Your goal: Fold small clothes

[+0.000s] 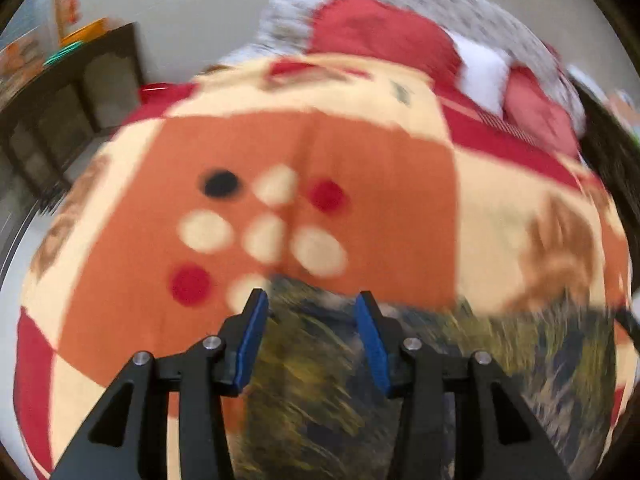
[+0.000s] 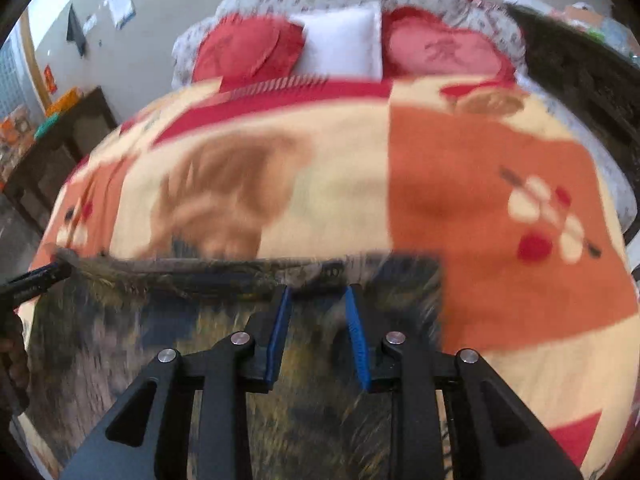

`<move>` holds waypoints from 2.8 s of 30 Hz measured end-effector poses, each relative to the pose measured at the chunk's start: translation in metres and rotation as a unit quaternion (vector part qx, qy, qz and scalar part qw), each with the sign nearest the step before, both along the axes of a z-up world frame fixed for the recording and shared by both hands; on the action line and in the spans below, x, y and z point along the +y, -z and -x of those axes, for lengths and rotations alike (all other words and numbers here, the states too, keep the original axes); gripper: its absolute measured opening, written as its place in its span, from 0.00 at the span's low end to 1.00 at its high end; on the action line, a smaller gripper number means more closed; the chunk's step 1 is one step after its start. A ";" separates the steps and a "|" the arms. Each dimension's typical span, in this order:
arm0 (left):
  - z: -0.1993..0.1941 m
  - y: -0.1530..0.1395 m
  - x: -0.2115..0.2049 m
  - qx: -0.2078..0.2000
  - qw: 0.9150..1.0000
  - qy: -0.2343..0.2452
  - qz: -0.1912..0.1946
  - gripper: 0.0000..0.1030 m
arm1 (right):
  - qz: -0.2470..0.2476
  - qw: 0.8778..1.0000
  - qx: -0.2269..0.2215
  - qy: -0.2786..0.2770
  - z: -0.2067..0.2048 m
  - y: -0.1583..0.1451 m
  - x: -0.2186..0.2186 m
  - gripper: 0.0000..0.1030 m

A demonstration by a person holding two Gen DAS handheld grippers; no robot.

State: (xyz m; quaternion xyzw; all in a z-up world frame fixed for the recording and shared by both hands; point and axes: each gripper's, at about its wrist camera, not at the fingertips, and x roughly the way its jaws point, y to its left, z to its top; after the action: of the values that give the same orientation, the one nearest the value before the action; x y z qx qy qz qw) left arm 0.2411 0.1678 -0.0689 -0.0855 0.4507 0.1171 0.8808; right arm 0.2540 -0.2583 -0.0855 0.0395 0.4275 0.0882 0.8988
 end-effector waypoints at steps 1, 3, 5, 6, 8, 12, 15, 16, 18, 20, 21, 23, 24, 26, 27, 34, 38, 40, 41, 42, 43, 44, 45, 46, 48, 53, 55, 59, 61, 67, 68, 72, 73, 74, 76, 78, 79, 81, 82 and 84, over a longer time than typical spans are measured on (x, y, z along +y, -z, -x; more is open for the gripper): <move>0.004 -0.007 0.004 -0.013 1.000 -0.003 0.008 0.47 | -0.005 1.000 -0.007 0.009 0.000 -0.005 -0.004 0.28; 0.013 -0.014 -0.004 -0.032 0.999 0.011 0.009 0.52 | -0.019 0.999 -0.026 0.020 0.006 -0.014 -0.010 0.28; 0.023 -0.014 -0.023 -0.040 0.998 0.041 0.003 0.56 | -0.014 0.999 -0.035 0.032 0.014 -0.016 -0.007 0.28; 0.028 -0.010 -0.038 -0.043 0.997 0.063 0.000 0.58 | -0.014 0.999 -0.034 0.029 0.016 -0.015 -0.003 0.28; 0.035 -0.001 -0.063 -0.043 0.995 0.087 -0.020 0.67 | -0.003 1.000 -0.024 0.011 0.019 -0.009 0.015 0.28; 0.036 0.037 -0.084 -0.010 0.996 0.081 -0.040 0.69 | 0.032 0.999 0.000 -0.003 0.017 0.013 0.046 0.28; 0.043 0.052 -0.067 -0.027 0.997 0.075 0.006 0.71 | 0.055 0.998 0.006 0.003 0.012 0.035 0.051 0.28; 0.043 0.051 -0.066 -0.030 0.997 0.073 0.008 0.71 | 0.055 0.998 -0.002 -0.001 0.013 0.039 0.051 0.28; 0.043 0.051 -0.069 -0.027 0.997 0.073 -0.008 0.72 | 0.060 0.998 -0.010 -0.002 0.013 0.041 0.054 0.29; 0.043 0.052 -0.072 -0.025 0.997 0.071 -0.021 0.73 | 0.077 0.997 -0.011 -0.004 0.012 0.044 0.059 0.30; 0.042 0.052 -0.071 -0.024 0.997 0.071 -0.022 0.74 | 0.085 0.996 -0.013 -0.004 0.011 0.045 0.062 0.30; 0.041 0.052 -0.072 -0.026 0.997 0.070 -0.019 0.74 | 0.100 0.995 -0.017 -0.004 0.012 0.046 0.067 0.31; 0.038 0.053 -0.072 -0.025 0.997 0.069 -0.020 0.75 | 0.100 0.995 -0.017 -0.004 0.012 0.045 0.068 0.31; 0.042 0.055 -0.075 -0.024 0.997 0.068 -0.024 0.75 | 0.085 0.996 -0.016 -0.004 0.012 0.045 0.064 0.31; 0.041 0.055 -0.076 -0.024 0.997 0.068 -0.025 0.75 | 0.078 0.997 -0.015 -0.004 0.012 0.044 0.061 0.31; 0.040 0.057 -0.077 -0.024 0.997 0.068 -0.028 0.76 | 0.099 0.995 -0.014 -0.014 0.033 0.012 0.070 0.31; 0.039 0.057 -0.077 -0.024 0.997 0.068 -0.028 0.76 | 0.072 0.995 -0.025 -0.067 0.081 -0.003 0.083 0.32; 0.039 0.057 -0.077 -0.024 0.997 0.068 -0.028 0.76 | 0.073 0.994 -0.006 -0.078 0.092 0.009 0.083 0.34; 0.039 0.057 -0.077 -0.024 0.997 0.068 -0.028 0.76 | 0.084 0.994 0.013 -0.074 0.094 0.024 0.081 0.34; 0.039 0.057 -0.077 -0.023 0.997 0.068 -0.029 0.76 | 0.090 0.993 0.023 -0.071 0.097 0.037 0.079 0.35; 0.039 0.057 -0.078 -0.023 0.997 0.068 -0.029 0.76 | 0.078 0.994 -0.004 -0.075 0.104 0.042 0.075 0.36; 0.039 0.057 -0.077 -0.023 0.997 0.068 -0.029 0.76 | 0.064 0.995 -0.013 -0.075 0.107 0.043 0.070 0.36; 0.039 0.057 -0.077 -0.023 0.997 0.068 -0.029 0.76 | 0.057 0.996 -0.012 -0.074 0.106 0.042 0.069 0.36; 0.039 0.057 -0.078 -0.022 0.997 0.068 -0.030 0.76 | 0.051 0.996 -0.010 -0.072 0.105 0.042 0.067 0.36; 0.039 0.057 -0.077 -0.023 0.997 0.068 -0.029 0.76 | 0.055 0.996 -0.011 -0.072 0.106 0.041 0.068 0.36; 0.038 0.054 -0.075 -0.015 0.997 0.077 -0.021 0.76 | 0.078 0.995 -0.026 -0.064 0.128 0.016 0.074 0.36; 0.047 0.043 -0.070 -0.012 0.997 0.080 -0.001 0.75 | 0.074 0.993 -0.040 -0.078 0.144 0.007 0.078 0.36; 0.110 -0.001 -0.065 -0.059 0.992 0.096 0.058 0.76 | 0.070 0.991 -0.043 -0.102 0.165 0.015 0.090 0.36; 0.145 -0.013 -0.068 -0.072 0.988 0.114 0.072 0.80 | 0.074 0.992 -0.011 -0.098 0.164 0.038 0.092 0.37; 0.283 -0.005 -0.043 -0.106 0.968 0.108 0.199 0.87 | 0.059 0.993 -0.025 -0.097 0.167 0.044 0.088 0.38; 0.293 -0.001 -0.040 -0.104 0.967 0.098 0.213 0.87 | 0.058 0.993 -0.028 -0.098 0.168 0.044 0.087 0.39; 0.303 0.034 -0.022 -0.081 0.959 0.055 0.265 0.87 | 0.057 0.993 -0.030 -0.097 0.169 0.044 0.086 0.39; 0.301 0.040 -0.017 -0.079 0.954 0.046 0.284 0.87 | 0.056 0.993 -0.029 -0.098 0.168 0.044 0.086 0.39; 0.298 0.045 -0.011 -0.083 0.946 0.038 0.312 0.87 | 0.056 0.993 -0.029 -0.098 0.168 0.044 0.086 0.39; 0.286 0.050 -0.002 -0.088 0.930 0.028 0.356 0.87 | 0.056 0.993 -0.029 -0.097 0.168 0.044 0.087 0.39; 0.276 0.054 0.005 -0.090 0.917 0.011 0.389 0.87 | 0.058 0.993 -0.029 -0.097 0.168 0.044 0.087 0.39; 0.271 0.055 0.008 -0.091 0.915 0.004 0.394 0.87 | 0.058 0.993 -0.029 -0.097 0.168 0.044 0.087 0.39; 0.264 0.058 0.018 -0.102 0.904 -0.017 0.414 0.87 | 0.057 0.993 -0.029 -0.097 0.168 0.044 0.087 0.39; 0.261 0.059 0.021 -0.106 0.900 -0.037 0.420 0.87 | 0.057 0.993 -0.029 -0.097 0.168 0.044 0.087 0.39; 0.259 0.058 0.022 -0.108 0.898 -0.059 0.422 0.89 | 0.058 0.993 -0.029 -0.097 0.168 0.044 0.087 0.39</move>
State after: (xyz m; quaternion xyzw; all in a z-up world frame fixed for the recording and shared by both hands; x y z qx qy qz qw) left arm -0.0179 0.1898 -0.1264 -0.4879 0.3541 -0.0423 0.7967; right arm 0.0859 -0.1711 -0.1297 -0.0565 0.4072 0.1514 0.8989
